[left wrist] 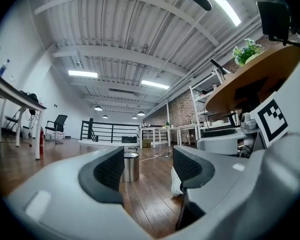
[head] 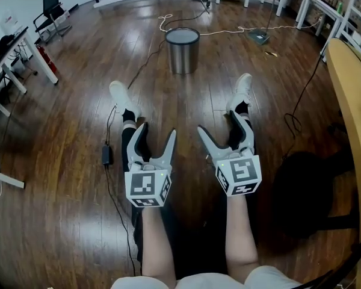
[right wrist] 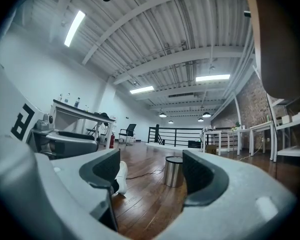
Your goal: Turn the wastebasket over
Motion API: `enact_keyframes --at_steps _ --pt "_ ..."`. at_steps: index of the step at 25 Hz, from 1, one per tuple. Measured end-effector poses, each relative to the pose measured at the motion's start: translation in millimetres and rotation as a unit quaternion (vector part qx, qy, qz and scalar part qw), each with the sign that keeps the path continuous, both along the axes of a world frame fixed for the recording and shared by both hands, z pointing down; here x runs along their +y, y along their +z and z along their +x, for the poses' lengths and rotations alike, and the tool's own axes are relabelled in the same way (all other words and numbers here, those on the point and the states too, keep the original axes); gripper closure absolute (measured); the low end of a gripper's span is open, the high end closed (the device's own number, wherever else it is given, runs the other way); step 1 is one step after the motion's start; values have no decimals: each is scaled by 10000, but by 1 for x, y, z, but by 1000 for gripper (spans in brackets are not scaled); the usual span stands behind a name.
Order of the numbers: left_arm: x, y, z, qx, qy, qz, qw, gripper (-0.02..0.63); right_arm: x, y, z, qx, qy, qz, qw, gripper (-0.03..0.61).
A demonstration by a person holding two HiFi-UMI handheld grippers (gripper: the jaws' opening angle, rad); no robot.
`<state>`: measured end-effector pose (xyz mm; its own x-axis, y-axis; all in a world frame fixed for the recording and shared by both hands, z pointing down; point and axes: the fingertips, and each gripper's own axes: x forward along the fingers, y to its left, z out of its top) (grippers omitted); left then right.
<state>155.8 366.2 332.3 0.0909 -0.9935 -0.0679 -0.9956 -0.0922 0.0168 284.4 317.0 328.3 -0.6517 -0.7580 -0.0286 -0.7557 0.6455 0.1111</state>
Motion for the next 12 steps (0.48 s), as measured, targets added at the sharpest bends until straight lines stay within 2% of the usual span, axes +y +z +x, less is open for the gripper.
enact_keyframes --at_steps 4,8,12 --pt "5 -7 0 -107 -9 29 9999 301 0 -2 6 -79 59 -82 9999 202" --pt "11 -16 1 -110 61 46 9999 307 12 -19 3 -341 -219 172 9990 202" --pt "9 -28 6 -198 140 68 9997 314 10 -31 2 -333 -221 208 9990 202"
